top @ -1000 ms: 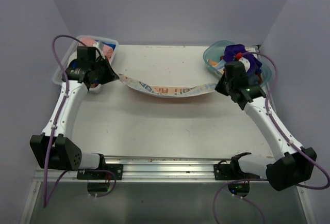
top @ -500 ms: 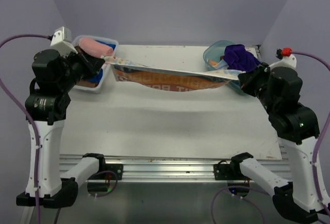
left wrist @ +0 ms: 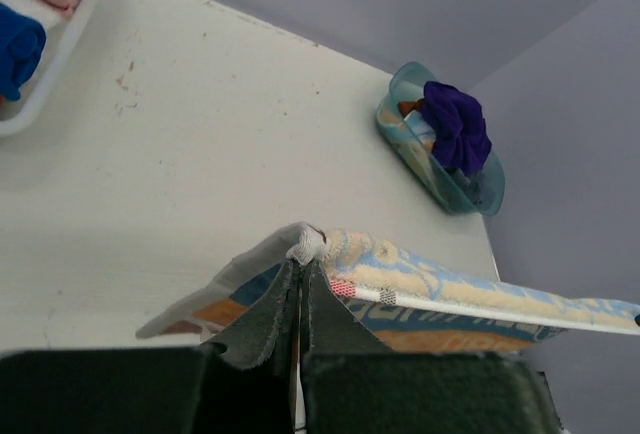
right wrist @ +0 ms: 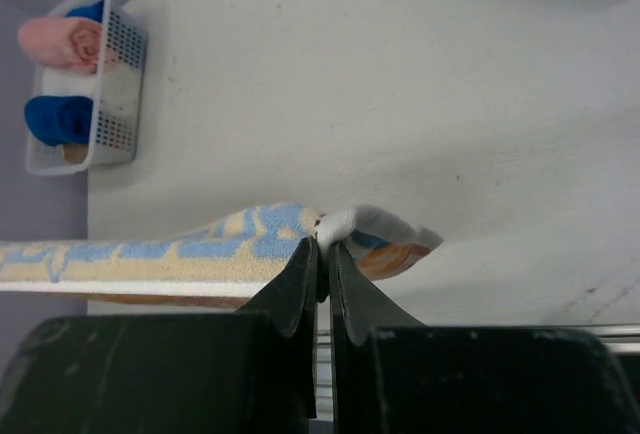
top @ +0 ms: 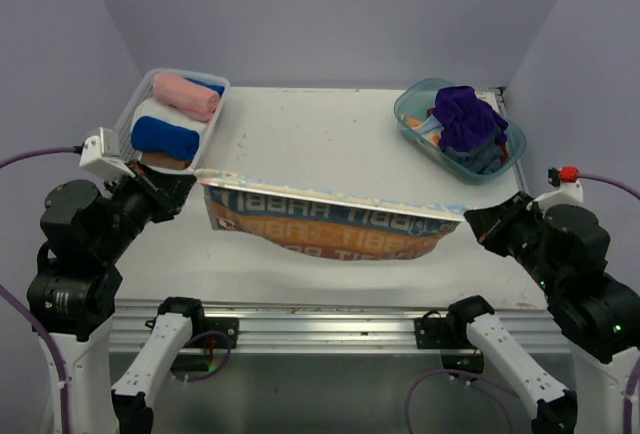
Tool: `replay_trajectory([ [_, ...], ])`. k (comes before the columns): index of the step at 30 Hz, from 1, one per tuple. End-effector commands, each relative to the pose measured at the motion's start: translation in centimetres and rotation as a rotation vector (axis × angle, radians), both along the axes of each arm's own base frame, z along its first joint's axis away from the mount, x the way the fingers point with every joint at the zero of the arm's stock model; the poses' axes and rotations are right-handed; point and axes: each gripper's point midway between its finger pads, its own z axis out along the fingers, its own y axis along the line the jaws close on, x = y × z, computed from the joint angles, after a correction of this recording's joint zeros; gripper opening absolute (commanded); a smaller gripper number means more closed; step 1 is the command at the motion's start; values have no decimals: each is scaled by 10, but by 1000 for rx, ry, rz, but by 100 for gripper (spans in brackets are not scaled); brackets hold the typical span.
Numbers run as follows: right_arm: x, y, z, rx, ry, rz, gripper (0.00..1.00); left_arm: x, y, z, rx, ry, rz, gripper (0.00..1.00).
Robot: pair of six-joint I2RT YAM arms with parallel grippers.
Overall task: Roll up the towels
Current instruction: Fold the towel
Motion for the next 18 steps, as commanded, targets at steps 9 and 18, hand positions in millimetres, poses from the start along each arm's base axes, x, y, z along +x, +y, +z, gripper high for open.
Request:
replay_trajectory([
  [9, 123, -6, -154, -337, 335, -126, 0, 118, 21, -214, 162, 637, 104, 0],
  [18, 229, 7, -220, -500, 470, -120, 0, 187, 24, -280, 217, 817, 116, 0],
])
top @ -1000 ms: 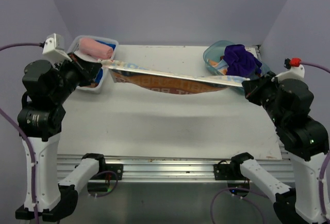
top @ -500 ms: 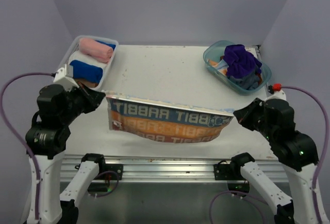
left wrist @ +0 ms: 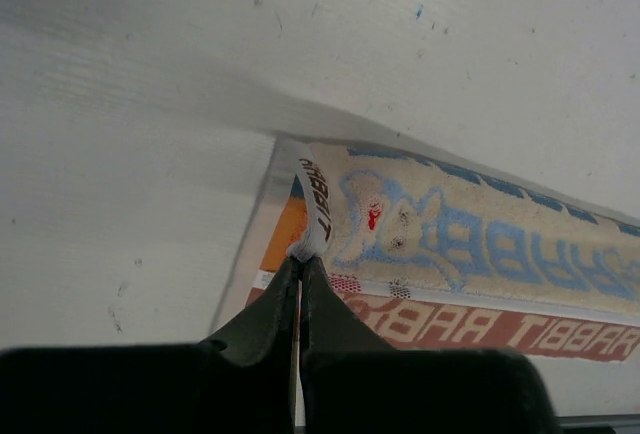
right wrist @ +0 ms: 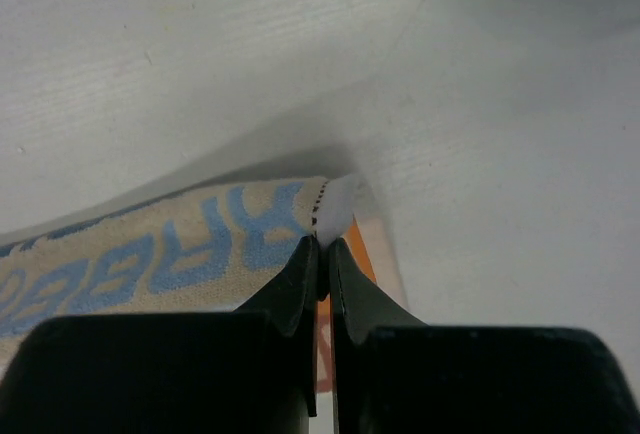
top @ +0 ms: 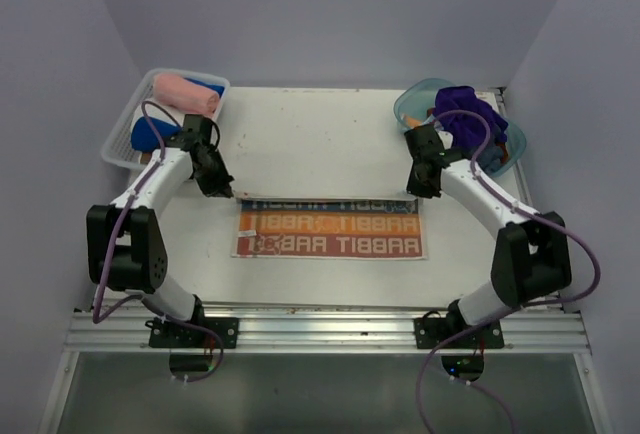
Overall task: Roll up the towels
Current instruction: Fold the towel
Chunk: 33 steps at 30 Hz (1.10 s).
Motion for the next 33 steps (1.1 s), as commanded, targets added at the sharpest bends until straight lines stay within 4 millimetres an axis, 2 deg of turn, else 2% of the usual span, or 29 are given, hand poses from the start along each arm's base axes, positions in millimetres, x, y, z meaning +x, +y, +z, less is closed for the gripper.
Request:
replay_trajectory([
  [1, 56, -8, 28, -64, -152, -12, 0, 48, 14, 32, 59, -162, 5, 0],
  [2, 64, -5, 32, -60, -165, -9, 0, 51, 13, 32, 58, -166, 3, 0],
  [4, 68, -5, 25, -64, -144, -2, 0, 53, 12, 30, 53, -153, -11, 0],
  [7, 61, -5, 21, -54, -130, 0, 0, 45, 12, 23, 58, -119, -35, 0],
  [8, 51, -6, 12, -50, -105, 4, 0, 41, 12, 22, 60, -114, -42, 0],
  [9, 44, -5, 9, -40, -94, 6, 0, 36, 12, 20, 62, -106, -47, 0],
  [10, 38, -6, 14, -23, -108, 0, 0, 27, 13, 18, 66, -102, -51, 0],
  [11, 25, -7, 4, -19, -77, 5, 0, 22, 14, 18, 66, -101, -51, 0],
  [13, 10, -3, 5, 24, -76, 11, 0, 4, 12, 12, 52, -84, -62, 0],
  [14, -2, -4, -5, 28, -45, 13, 0, -2, 11, 10, 48, -77, -67, 0],
  [18, -34, -3, -16, 67, -4, 15, 0, -33, 12, -6, 44, -20, -81, 0],
  [19, -46, -5, -17, 70, 3, 11, 0, -36, 12, -4, 45, -27, -83, 0],
  [23, -65, -9, -23, 78, 17, 3, 0, -57, 9, -9, 25, -7, -86, 0],
  [27, -76, -11, -30, 79, 39, 3, 0, -80, 9, -28, 18, 38, -83, 0],
  [33, -87, -10, -37, 96, 55, -1, 0, -92, 6, -32, -7, 50, -64, 0],
])
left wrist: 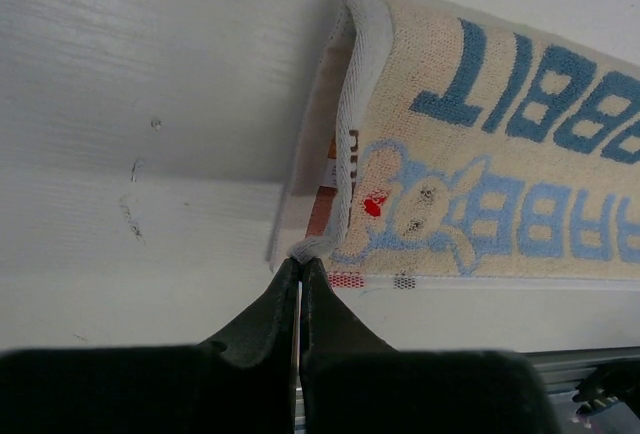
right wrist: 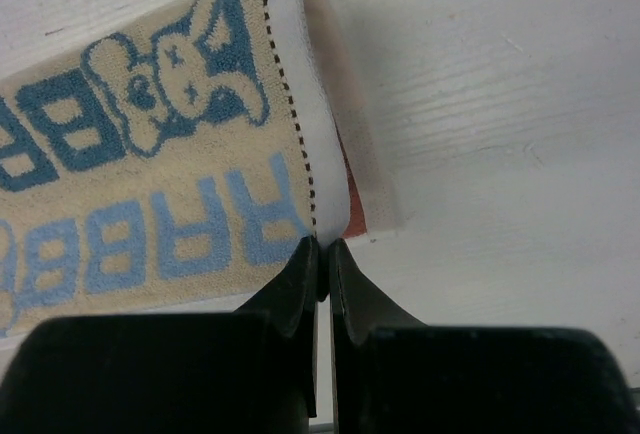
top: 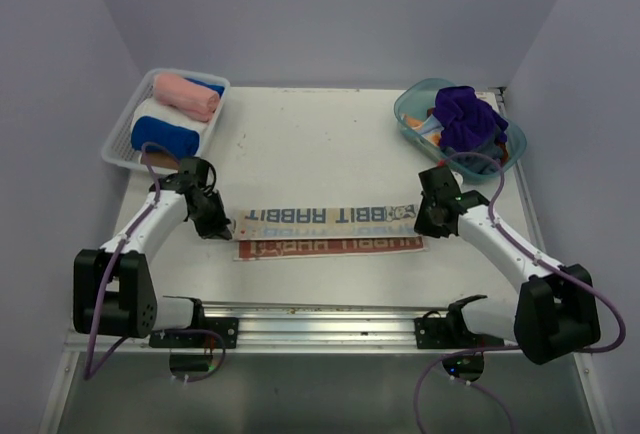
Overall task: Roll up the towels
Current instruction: Fold the towel
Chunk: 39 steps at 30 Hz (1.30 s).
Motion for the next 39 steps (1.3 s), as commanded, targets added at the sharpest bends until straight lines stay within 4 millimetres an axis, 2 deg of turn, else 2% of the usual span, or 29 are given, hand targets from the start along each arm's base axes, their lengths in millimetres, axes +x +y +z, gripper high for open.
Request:
replay_trajectory([
  [1, -10, -10, 2, -28, -3, -28, 0, 2, 6, 8, 16, -47, 17, 0],
  [9, -4, -10, 23, -18, -56, -39, 0, 9, 4, 47, 8, -114, 6, 0],
  [11, -5, -11, 23, -21, -59, -41, 0, 7, 4, 52, 3, -124, 8, 0],
  [14, -11, -14, 14, -37, -30, -49, 0, -4, 1, 47, -18, -111, 22, 0],
  [18, -18, -17, 1, -40, -9, -65, 0, -26, -4, 20, -49, -59, 37, 0],
  [21, -22, -17, -9, -42, 13, -70, 0, -32, -5, 8, -58, -41, 51, 0],
  [27, -25, -16, -17, -37, 38, -73, 0, -31, -6, 7, -63, -40, 61, 0],
  [39, -25, -17, -13, -39, 23, -84, 0, -35, -7, 7, -69, -34, 67, 0],
])
